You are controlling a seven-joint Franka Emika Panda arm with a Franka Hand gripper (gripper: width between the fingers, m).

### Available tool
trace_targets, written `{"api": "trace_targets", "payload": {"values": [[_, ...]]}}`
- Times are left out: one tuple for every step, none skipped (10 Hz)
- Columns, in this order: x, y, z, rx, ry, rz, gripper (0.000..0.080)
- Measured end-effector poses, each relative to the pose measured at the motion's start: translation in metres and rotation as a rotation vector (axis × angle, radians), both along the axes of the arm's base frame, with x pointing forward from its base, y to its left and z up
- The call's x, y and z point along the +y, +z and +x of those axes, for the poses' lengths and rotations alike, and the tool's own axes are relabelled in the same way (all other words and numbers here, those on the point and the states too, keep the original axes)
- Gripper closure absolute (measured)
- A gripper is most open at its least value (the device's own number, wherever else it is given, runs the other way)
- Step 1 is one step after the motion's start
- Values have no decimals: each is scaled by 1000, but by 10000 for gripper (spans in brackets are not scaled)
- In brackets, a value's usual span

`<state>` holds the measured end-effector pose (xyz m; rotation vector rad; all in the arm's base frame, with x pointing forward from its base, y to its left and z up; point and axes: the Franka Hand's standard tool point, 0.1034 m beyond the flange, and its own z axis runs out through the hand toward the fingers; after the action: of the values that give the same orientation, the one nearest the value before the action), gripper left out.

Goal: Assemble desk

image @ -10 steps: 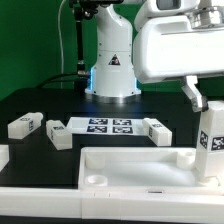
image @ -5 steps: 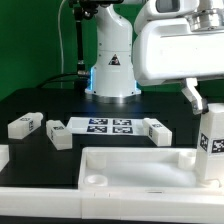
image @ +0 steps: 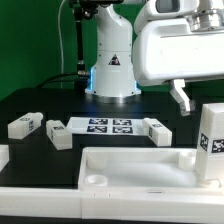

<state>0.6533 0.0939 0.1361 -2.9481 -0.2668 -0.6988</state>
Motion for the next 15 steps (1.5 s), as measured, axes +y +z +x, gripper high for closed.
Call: {"api": "trace_targets", "payload": {"values": [[-1,0,0,0,-1,-1,157],[-2,2,1,-1,-2,-1,157],[-3,6,1,1,-2,-1,151],[-3,13,3,16,1,0,150],[-1,20,6,18,4,2,150],[-1,16,4,34,6,2,150],[0,15,3,54,10,3,150],[0,15,3,55,8,4,150],[5,8,-3,128,-22,21,150],[9,6,-3,202,-33,31,150],[10,6,-2,279,-22,32,150],[12,4,-1,362,-10,35,150],[10,1,4,395,2,35,150],[12,-1,-5,481,12,36,150],[14,0,-3,528,22,40,150]]}}
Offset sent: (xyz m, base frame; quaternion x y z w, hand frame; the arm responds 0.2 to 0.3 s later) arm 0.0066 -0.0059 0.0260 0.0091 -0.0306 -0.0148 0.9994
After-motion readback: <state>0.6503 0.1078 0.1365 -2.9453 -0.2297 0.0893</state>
